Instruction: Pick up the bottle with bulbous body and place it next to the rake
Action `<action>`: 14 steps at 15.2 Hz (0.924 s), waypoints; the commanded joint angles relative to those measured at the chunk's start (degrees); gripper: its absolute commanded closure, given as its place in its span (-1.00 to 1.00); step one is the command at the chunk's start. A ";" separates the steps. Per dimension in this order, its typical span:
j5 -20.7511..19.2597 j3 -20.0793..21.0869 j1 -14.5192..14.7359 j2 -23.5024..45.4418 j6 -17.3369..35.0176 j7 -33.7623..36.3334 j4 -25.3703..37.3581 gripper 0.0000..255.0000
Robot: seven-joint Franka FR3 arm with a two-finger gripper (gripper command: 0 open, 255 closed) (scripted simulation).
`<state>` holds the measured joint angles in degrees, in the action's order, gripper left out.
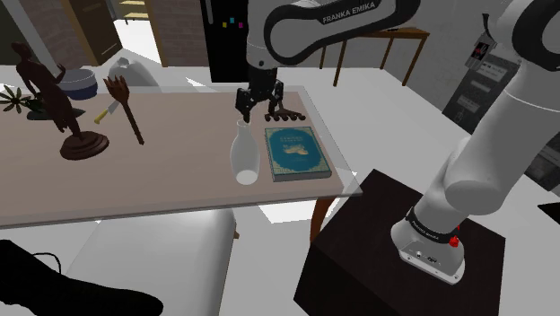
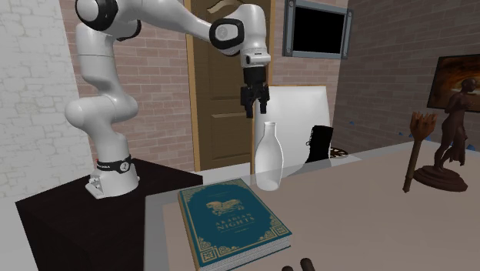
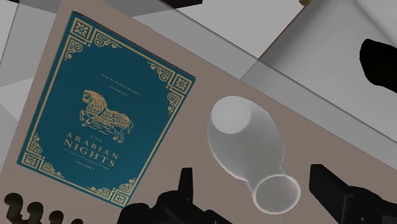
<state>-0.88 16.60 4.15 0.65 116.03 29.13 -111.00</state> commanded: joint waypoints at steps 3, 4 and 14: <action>-3.00 0.96 1.47 7.73 -0.18 3.25 7.16 -1.00; -3.10 0.92 1.50 7.97 0.52 3.32 6.69 -1.00; -3.88 0.76 1.62 9.84 5.05 3.83 3.93 -1.00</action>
<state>-4.74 17.36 5.77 10.48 121.00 32.95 -107.03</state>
